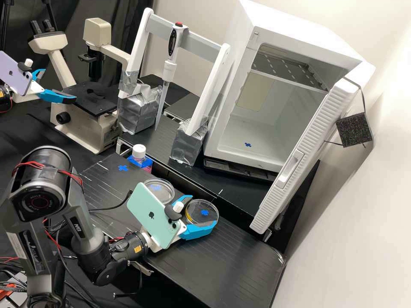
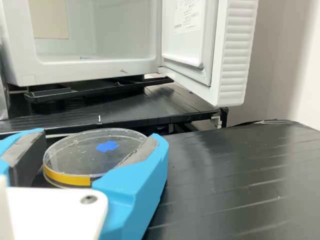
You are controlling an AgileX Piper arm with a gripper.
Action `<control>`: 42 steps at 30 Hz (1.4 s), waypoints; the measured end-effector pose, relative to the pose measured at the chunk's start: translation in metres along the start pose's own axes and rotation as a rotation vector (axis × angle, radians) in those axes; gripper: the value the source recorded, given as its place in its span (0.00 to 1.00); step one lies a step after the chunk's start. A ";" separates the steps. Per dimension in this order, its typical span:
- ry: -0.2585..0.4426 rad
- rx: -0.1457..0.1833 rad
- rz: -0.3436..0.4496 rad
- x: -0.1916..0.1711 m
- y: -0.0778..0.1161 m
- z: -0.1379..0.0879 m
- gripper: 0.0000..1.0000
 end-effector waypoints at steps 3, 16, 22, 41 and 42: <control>0.007 0.029 -0.022 -0.003 0.002 -0.002 0.00; 0.119 0.070 0.000 -0.027 0.011 -0.033 0.00; 0.162 0.054 -0.013 -0.030 0.010 -0.041 0.00; 0.290 -0.084 -0.178 -0.039 -0.007 -0.061 0.00; 0.294 -0.092 -0.188 -0.040 -0.008 -0.061 0.00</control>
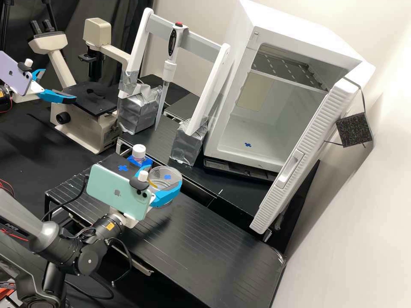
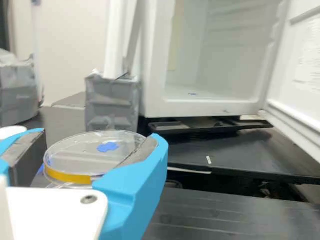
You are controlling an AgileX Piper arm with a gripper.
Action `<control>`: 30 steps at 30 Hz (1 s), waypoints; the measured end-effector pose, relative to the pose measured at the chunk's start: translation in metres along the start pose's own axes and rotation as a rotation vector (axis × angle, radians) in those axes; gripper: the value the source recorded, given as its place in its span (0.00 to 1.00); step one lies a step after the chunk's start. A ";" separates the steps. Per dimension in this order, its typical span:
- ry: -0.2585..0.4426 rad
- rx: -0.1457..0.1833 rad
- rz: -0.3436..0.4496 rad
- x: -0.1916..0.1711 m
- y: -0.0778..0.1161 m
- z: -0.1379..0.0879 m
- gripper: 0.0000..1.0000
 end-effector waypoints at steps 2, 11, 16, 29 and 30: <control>0.007 -0.012 -0.023 0.000 -0.002 -0.001 0.00; 0.023 -0.039 -0.093 -0.001 -0.008 -0.002 0.00; 0.008 -0.050 -0.104 -0.002 -0.009 0.000 0.00; -0.012 -0.048 -0.091 -0.003 -0.007 0.002 0.00; -0.015 -0.046 -0.090 -0.003 -0.007 0.003 0.00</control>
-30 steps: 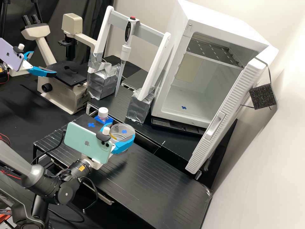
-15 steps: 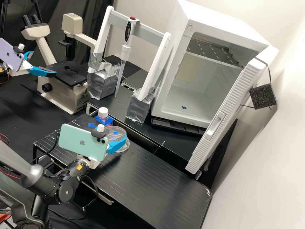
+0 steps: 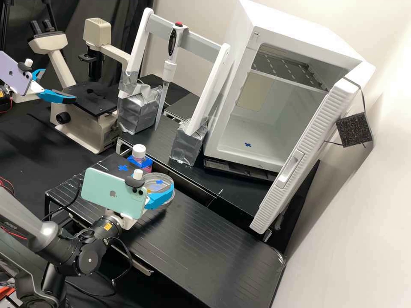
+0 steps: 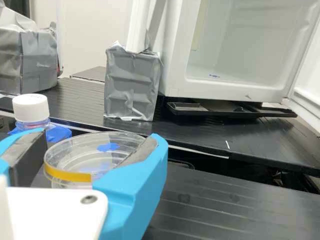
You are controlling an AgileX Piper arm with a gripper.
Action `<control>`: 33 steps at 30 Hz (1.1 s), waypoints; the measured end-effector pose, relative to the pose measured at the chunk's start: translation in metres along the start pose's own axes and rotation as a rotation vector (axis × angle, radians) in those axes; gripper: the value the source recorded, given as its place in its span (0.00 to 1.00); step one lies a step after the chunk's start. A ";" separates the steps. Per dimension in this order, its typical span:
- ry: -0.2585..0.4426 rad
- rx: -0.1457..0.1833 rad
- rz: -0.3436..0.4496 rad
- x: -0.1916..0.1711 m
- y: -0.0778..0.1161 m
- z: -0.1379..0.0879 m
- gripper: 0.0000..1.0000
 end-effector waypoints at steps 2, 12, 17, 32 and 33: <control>-0.009 0.008 -0.008 0.000 -0.001 0.002 0.00; -0.033 0.033 -0.004 -0.001 0.000 0.009 0.00; -0.032 0.038 -0.006 -0.001 0.000 0.009 0.00; -0.056 0.022 -0.050 -0.002 -0.003 0.012 1.00; -0.058 0.022 -0.048 -0.003 -0.003 0.012 1.00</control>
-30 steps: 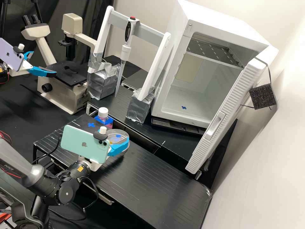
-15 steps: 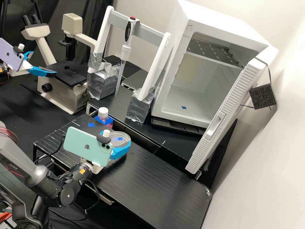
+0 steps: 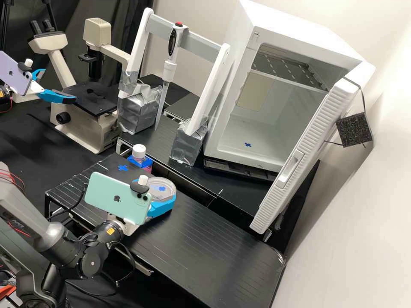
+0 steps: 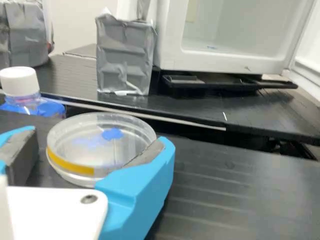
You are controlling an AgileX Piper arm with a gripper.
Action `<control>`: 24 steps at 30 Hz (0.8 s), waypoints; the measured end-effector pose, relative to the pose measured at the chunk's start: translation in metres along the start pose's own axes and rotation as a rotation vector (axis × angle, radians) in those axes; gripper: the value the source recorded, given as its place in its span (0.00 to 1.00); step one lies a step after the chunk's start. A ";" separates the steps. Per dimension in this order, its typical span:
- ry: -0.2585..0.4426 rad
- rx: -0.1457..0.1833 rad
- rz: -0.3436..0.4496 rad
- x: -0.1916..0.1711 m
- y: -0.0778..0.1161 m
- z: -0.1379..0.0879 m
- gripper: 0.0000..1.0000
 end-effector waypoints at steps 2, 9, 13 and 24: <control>0.000 -0.002 0.001 0.000 0.000 0.000 1.00; 0.005 -0.021 0.009 -0.001 0.001 -0.003 1.00; 0.014 -0.039 0.014 -0.001 0.001 -0.006 1.00; 0.044 -0.099 0.189 -0.008 0.015 -0.022 1.00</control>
